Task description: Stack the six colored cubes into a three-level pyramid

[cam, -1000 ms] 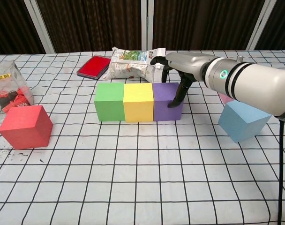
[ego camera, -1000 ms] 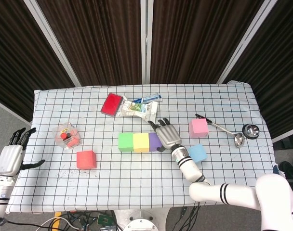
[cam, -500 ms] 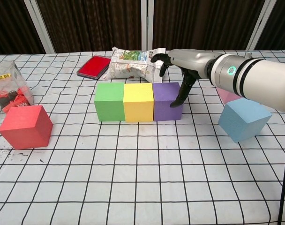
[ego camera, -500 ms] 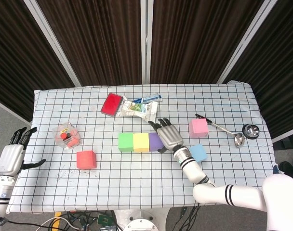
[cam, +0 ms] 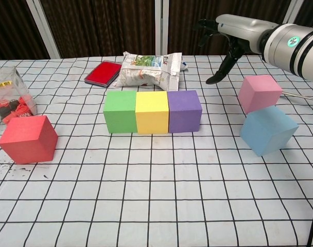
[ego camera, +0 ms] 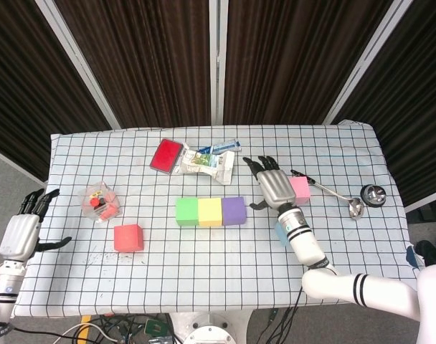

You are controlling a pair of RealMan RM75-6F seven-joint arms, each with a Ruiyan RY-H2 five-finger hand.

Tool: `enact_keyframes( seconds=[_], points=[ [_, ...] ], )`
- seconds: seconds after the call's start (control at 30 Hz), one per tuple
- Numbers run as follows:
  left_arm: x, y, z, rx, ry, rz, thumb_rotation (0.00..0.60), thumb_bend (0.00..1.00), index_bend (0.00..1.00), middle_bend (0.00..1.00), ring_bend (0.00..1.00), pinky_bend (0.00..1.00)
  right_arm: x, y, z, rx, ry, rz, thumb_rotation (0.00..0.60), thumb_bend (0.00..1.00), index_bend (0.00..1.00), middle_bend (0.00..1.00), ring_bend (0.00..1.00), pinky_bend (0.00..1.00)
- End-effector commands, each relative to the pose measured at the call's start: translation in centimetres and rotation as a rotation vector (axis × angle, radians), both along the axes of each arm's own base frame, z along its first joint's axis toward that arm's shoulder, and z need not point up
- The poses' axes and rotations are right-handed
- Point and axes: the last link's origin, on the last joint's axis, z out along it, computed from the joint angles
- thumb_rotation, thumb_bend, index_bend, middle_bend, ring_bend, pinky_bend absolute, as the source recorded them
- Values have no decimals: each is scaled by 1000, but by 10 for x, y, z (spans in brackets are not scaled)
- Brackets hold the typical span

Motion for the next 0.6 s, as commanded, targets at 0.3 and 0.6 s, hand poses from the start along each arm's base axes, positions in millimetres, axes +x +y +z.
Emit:
enact_keyframes(
  seconds=[0.3,0.6],
  points=[
    [0,0,-1,-7,10,2,600,0,81,143,0,0,-19,-8,-31,30,69,-49,600,20,0,101,0,0],
    [1,1,-4,-20,-4,-4,600,0,81,143,0,0,-19,-15,-42,24,89,-62,600,49,0,101,0,0]
  ],
)
